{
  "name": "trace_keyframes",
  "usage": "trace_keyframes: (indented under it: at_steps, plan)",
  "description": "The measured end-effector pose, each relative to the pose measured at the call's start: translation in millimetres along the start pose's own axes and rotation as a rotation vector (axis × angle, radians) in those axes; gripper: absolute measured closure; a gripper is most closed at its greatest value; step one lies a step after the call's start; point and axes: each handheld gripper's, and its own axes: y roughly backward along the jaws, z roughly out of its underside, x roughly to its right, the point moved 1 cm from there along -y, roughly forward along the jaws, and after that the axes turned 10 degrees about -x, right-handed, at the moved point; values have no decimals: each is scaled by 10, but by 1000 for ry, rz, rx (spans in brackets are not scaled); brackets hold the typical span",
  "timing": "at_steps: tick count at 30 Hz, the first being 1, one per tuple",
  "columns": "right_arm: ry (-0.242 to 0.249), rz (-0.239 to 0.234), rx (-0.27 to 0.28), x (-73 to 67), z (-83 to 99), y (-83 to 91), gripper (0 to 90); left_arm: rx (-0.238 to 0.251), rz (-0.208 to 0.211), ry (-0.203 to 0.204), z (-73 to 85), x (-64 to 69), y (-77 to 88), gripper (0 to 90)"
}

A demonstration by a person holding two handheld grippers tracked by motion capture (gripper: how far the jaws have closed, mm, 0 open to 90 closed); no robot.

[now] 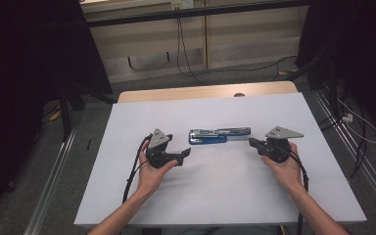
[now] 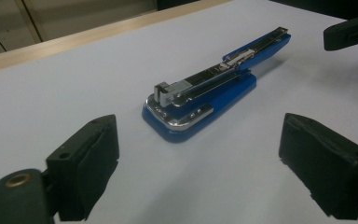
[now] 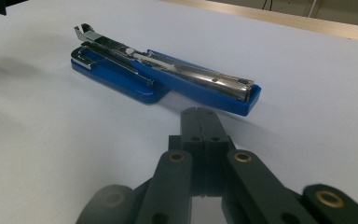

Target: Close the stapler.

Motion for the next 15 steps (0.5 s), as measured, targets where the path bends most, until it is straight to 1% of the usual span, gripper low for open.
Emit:
trace_keyframes:
  at_steps: [2,4,6,7,8,9,11,13,15]
  plan:
    - [2,0,-1,0,-1,0,900,3,3,9,-49,-3,-43,157]
    - [7,-2,-1,-4,-3,0,900,6,10,11,-88,-4,-78,206]
    - [9,-3,-1,-7,-5,-3,900,-3,2,-5,-122,-9,-112,243]
    - [9,-4,-2,-7,-4,-6,900,-5,8,-12,-133,-14,-127,264]
    - [10,-6,-5,-6,-2,-8,900,-5,13,-13,-137,-21,-141,308]
    - [13,-5,-5,-7,0,-9,900,-2,11,3,-134,-22,-160,332]
    - [14,-3,-5,-6,-3,-11,900,-10,24,23,-116,-34,-199,355]
    - [14,-4,-5,-3,-5,-14,900,-15,19,5,-107,-25,-238,406]
    - [15,-5,-8,4,-5,-28,900,-17,15,3,-109,-21,-265,479]
